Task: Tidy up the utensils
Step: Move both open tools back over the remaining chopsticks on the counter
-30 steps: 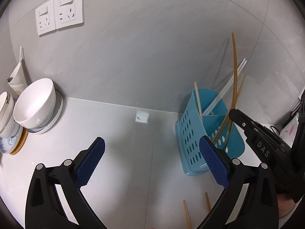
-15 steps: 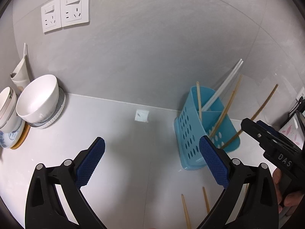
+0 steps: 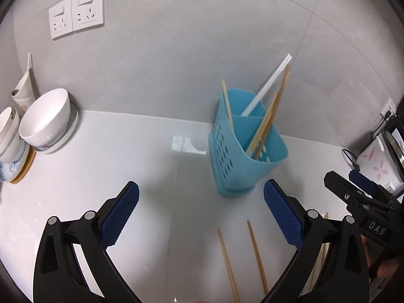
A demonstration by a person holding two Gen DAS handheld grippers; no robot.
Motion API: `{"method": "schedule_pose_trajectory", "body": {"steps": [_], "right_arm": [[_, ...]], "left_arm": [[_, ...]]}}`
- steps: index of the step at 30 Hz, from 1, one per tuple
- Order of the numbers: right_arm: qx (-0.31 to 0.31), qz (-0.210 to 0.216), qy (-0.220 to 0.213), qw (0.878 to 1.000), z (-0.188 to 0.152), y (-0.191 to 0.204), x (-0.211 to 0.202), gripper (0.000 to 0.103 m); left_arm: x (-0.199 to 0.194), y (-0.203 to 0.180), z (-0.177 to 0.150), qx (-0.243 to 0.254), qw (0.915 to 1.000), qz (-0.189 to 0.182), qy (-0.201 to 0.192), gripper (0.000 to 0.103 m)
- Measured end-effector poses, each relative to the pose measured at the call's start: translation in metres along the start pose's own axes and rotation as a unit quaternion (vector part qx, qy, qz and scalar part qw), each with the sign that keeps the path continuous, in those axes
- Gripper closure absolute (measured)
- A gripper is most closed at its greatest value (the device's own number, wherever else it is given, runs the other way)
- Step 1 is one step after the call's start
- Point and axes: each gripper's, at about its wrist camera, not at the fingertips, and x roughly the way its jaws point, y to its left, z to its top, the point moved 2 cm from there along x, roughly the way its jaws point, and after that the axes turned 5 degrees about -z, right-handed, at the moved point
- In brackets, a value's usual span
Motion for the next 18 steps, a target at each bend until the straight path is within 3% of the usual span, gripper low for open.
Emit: {"method": "schedule_pose_trajectory", "body": {"steps": [10, 18], "right_arm": [[0.029, -0.039, 0.027, 0.998, -0.041, -0.042, -0.015, 0.009], [0.053, -0.061, 0.078, 0.994, -0.078, -0.076, -0.012, 0.009]], "left_arm": [[0.010, -0.017, -0.041, -0.003, 0.9989, -0.006, 0.047, 0.006], [0.028, -0.024, -0.073, -0.011, 0.9953, -0.009, 0.096, 0.006]]}}
